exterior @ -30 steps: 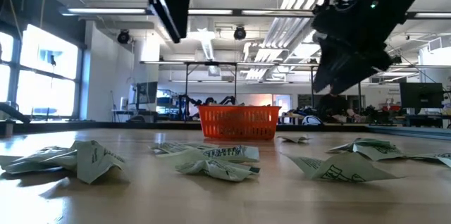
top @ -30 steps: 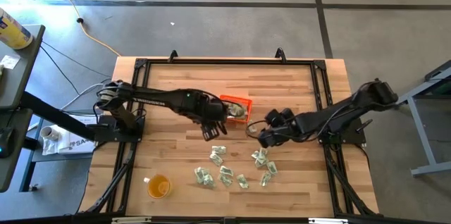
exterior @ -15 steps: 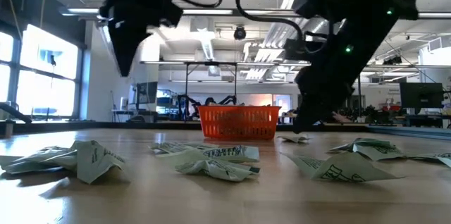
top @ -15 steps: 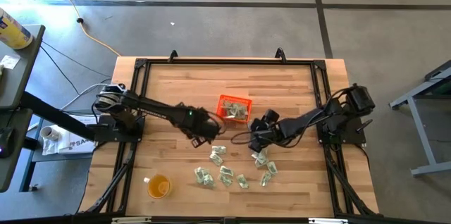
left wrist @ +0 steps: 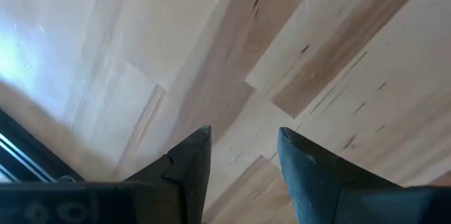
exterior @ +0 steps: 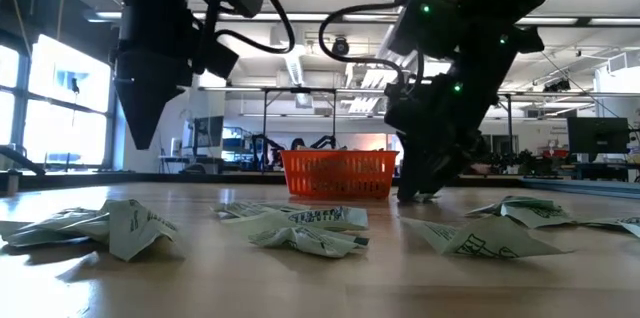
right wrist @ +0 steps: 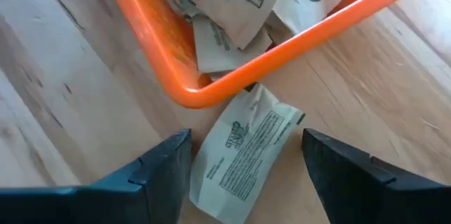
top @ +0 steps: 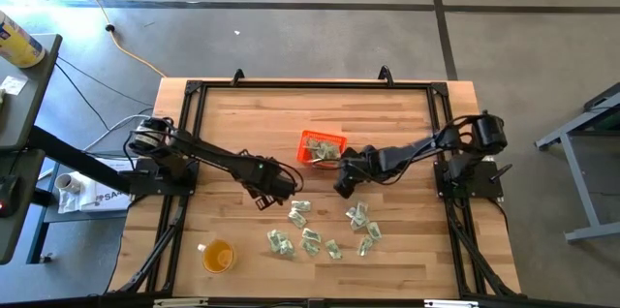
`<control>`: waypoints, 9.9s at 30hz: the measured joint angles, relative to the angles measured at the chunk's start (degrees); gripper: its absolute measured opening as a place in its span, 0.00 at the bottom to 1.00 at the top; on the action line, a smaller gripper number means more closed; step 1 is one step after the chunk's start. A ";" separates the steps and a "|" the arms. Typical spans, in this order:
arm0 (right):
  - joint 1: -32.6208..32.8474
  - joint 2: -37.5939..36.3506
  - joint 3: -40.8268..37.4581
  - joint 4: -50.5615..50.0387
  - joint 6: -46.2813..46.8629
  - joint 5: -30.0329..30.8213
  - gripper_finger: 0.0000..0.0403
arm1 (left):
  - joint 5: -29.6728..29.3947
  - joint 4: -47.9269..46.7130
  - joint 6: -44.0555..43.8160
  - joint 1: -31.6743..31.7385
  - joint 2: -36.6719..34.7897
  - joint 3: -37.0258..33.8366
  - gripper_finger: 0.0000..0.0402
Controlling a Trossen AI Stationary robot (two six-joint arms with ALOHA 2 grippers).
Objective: Pick and place Stevia / Truvia into bins
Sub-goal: Put the stevia packet into the basket
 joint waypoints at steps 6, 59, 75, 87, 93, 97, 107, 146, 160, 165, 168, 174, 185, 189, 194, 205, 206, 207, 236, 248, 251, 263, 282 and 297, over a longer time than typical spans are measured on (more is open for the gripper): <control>0.36 -0.25 0.07 -8.03 0.34 2.08 0.45 | -1.81 0.46 3.04 2.36 0.00 0.00 0.50; -4.68 -27.55 -0.26 3.38 -0.59 -5.63 0.63 | 7.42 23.68 21.45 -1.69 -11.46 -0.04 0.50; 8.73 -39.82 -0.28 -22.60 10.52 10.90 0.63 | 13.84 40.40 24.31 0.14 5.48 0.11 0.50; 12.82 -39.48 -0.28 -25.06 13.05 17.22 0.63 | 8.64 40.57 20.88 -0.16 9.16 0.10 0.50; 12.35 -39.48 -0.28 -26.37 12.67 19.29 0.63 | 6.13 41.23 22.98 -0.20 9.16 -1.68 0.40; 12.35 -39.48 -0.28 -26.95 12.61 19.63 0.63 | 5.96 42.49 22.97 -0.23 8.75 -4.10 0.29; 12.35 -39.48 -0.28 -28.80 14.80 19.74 0.63 | 4.78 35.68 27.91 2.24 8.83 -3.40 0.07; 22.58 -36.91 -0.53 -29.63 10.67 5.83 0.63 | 11.22 3.17 35.45 18.93 8.96 26.47 0.66; 22.94 -14.41 -1.90 -12.91 -24.60 -2.21 0.63 | 3.36 1.80 22.36 -0.78 8.96 26.47 0.58; 19.68 -10.74 -1.81 -11.21 -34.01 -9.08 0.63 | 3.33 0.69 15.19 -3.80 8.94 26.47 0.54; 17.55 -9.17 -1.81 -9.45 -38.28 -11.87 0.63 | 3.26 0.34 12.38 -5.09 8.94 26.47 0.52; 13.52 -7.46 -1.79 -5.66 -41.46 -16.37 0.63 | 2.67 -2.07 8.53 -5.97 8.94 26.49 0.49; 8.46 -5.20 -1.68 -5.51 -35.85 -24.57 0.32 | 2.49 -2.60 7.26 -5.87 8.92 26.51 0.45; 7.12 -5.09 -1.68 -5.71 -32.28 -25.29 0.07 | 1.70 -2.59 7.26 -5.87 8.92 26.51 0.46; 5.40 -6.72 -1.82 -5.44 -26.51 -24.60 0.05 | 1.63 -2.73 7.29 -5.87 8.92 26.51 0.46; -1.59 -22.62 -1.79 -0.75 -21.35 -16.86 0.00 | -0.22 -10.00 3.71 -5.87 8.90 26.52 0.46; -2.30 -23.37 -1.79 -1.00 -21.32 -16.64 0.00 | -0.56 -10.78 3.29 -5.87 8.90 26.53 0.46; -2.97 -24.00 -1.79 -1.17 -21.36 -15.88 0.00 | -0.97 -11.64 2.82 -5.87 8.90 26.53 0.46; -8.85 -18.47 6.43 -3.89 -21.00 -21.30 0.46 | 5.58 45.00 -11.59 -9.64 -7.78 -8.30 0.46; -0.71 -25.62 6.43 -9.80 -25.26 -24.88 0.65 | 3.48 48.92 24.48 -9.70 -3.67 -11.41 0.46; 1.34 -25.66 6.40 -10.39 -24.33 -22.19 0.65 | 3.26 50.64 28.78 -9.21 -2.82 -11.41 0.46; 2.62 -25.75 6.40 -12.80 -20.22 -13.06 0.65 | 5.15 54.31 40.85 -8.32 2.73 -11.41 0.46; 3.06 -26.04 6.40 -18.19 -14.85 -6.77 0.65 | 9.17 49.62 42.73 3.82 2.59 -9.00 0.10; 6.73 -29.16 6.40 -21.72 -10.91 -2.92 0.65 | 8.56 40.22 57.72 21.13 -1.87 4.21 0.18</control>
